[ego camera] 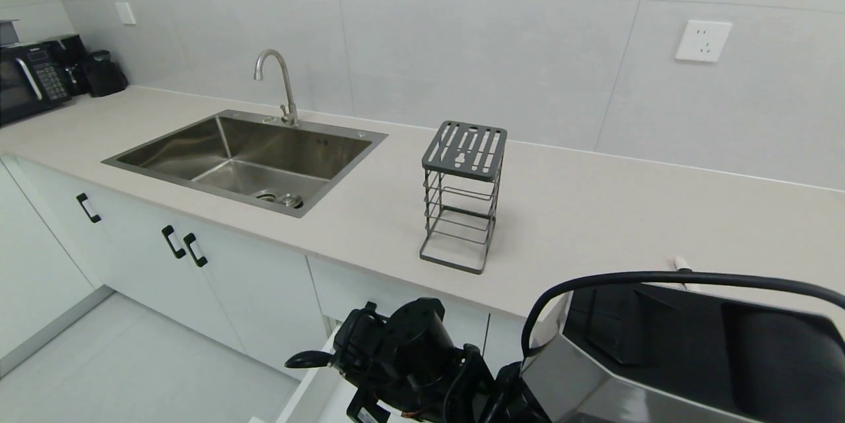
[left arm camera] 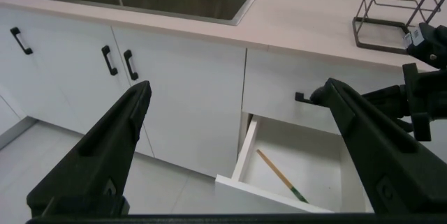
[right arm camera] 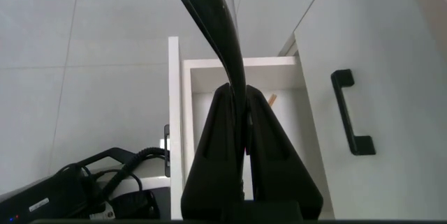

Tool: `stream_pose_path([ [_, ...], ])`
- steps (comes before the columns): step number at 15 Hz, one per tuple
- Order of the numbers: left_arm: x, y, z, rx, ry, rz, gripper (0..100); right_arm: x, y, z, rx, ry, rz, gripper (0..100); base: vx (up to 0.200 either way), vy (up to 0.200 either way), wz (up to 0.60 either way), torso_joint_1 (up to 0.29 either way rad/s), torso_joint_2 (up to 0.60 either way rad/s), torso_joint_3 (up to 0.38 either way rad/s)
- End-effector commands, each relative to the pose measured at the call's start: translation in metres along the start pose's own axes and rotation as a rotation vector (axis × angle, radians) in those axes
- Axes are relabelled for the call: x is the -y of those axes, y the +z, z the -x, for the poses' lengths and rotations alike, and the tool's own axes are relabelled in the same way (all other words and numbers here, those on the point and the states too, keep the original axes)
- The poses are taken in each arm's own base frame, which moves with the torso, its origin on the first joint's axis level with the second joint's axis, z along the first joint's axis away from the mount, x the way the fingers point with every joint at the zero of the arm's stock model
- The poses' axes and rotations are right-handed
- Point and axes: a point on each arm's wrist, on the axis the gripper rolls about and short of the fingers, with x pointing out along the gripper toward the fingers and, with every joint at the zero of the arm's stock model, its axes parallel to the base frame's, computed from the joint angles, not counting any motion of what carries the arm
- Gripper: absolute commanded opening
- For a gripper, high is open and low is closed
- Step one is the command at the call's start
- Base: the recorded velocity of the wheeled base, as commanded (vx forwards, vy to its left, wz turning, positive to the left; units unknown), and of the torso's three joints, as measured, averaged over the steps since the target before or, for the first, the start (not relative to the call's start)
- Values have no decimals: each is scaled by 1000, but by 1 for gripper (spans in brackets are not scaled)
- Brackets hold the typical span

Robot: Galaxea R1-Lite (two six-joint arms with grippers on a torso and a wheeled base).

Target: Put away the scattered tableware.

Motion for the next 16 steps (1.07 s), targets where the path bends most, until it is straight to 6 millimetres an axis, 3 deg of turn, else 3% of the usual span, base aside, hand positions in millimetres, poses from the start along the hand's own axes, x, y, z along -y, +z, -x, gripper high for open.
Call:
stream_pose_path([
  [1, 0, 0, 0, -1, 0, 0, 100, 0, 0, 0, 1, 0, 0, 0, 0, 0, 0, -276, 544, 276],
  [16, 0, 0, 0, -1, 0, 0, 100, 0, 0, 0, 3, -2, -1, 0, 0, 0, 0, -268, 517, 250],
])
